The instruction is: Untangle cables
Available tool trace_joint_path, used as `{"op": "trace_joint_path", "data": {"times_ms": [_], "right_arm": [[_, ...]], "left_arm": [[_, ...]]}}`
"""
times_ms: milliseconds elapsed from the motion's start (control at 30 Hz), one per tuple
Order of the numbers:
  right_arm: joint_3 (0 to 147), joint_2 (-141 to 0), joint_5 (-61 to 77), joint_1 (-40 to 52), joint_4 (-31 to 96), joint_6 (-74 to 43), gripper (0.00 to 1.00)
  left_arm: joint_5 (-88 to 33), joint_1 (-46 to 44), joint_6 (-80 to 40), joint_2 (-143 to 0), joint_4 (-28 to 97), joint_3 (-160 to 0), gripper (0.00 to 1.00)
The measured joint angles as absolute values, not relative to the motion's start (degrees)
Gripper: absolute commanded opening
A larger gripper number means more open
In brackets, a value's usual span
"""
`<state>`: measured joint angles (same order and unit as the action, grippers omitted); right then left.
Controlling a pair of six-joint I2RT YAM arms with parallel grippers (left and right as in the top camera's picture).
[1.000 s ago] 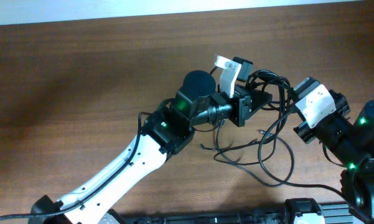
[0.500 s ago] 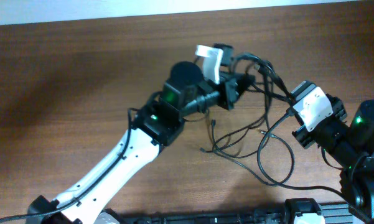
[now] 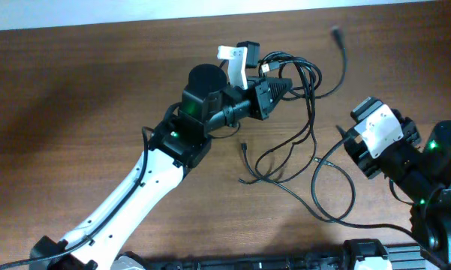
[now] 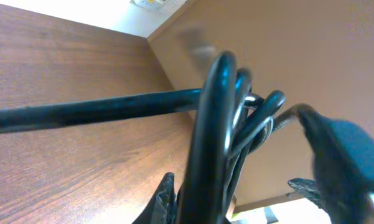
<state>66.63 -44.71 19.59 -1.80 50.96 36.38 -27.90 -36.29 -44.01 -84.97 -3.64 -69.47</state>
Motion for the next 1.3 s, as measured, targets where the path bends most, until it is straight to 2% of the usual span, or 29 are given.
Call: {"op": "trace_joint_path", "data": {"times_ms": [67,200,267,367,433,533,667,800,833,900,967,1300], "right_arm": [[66.7,-44.7,22.9,-1.8,50.3,36.4,0.53],[66.6,-44.7,28.3,-1.8,47.8,36.4,0.45],[66.7,-44.7,29.8,-1.8,46.9,36.4,0.31],[66.7,-44.7,30.9,-1.8,45.9,36.4,0.25],[66.6,-44.7,31.2,-1.8,45.6,36.4,0.15],[66.7,-44.7,30.5,-1.8,45.7,36.6,0.13],[66.7,-44.7,29.9,-1.8,45.6,36.7,0.04],[66.7,-44.7,29.8,-1.8,45.8,36.9,0.04],[66.7,-44.7,29.8,-1.8,46.0,36.8,0.11],[66.7,-44.7,29.9,-1.8,46.4,36.6,0.12],[66.7,-44.7,29.9,-1.8,46.5,36.9,0.04],[66.7,-44.6,29.9,-1.8,46.7,37.1,0.04]], "left_arm": [[-28.6,-36.5,-44.0,-85.0,-3.6,-69.5,0.0],[-29.4,-38.3,-42.6,-85.0,-3.6,-69.5,0.0],[-29.9,-40.2,-41.3,-85.0,-3.6,-69.5,0.0],[-30.4,-42.7,-39.4,-85.0,-3.6,-69.5,0.0],[-30.8,-44.0,-38.5,-85.0,-3.6,-69.5,0.0],[-31.1,-45.1,-37.8,-85.0,-3.6,-69.5,0.0],[-31.6,-45.4,-37.3,-85.0,-3.7,-69.5,0.0],[-32.2,-45.4,-37.3,-85.0,-3.7,-69.5,0.0],[-32.7,-45.4,-37.3,-85.0,-4.0,-69.5,0.0],[-34.2,-45.4,-37.2,-85.0,-5.9,-69.4,0.0],[-35.4,-45.4,-37.1,-85.0,-7.5,-69.4,0.0],[-37.1,-45.4,-37.1,-85.0,-7.4,-69.4,0.0]]}}
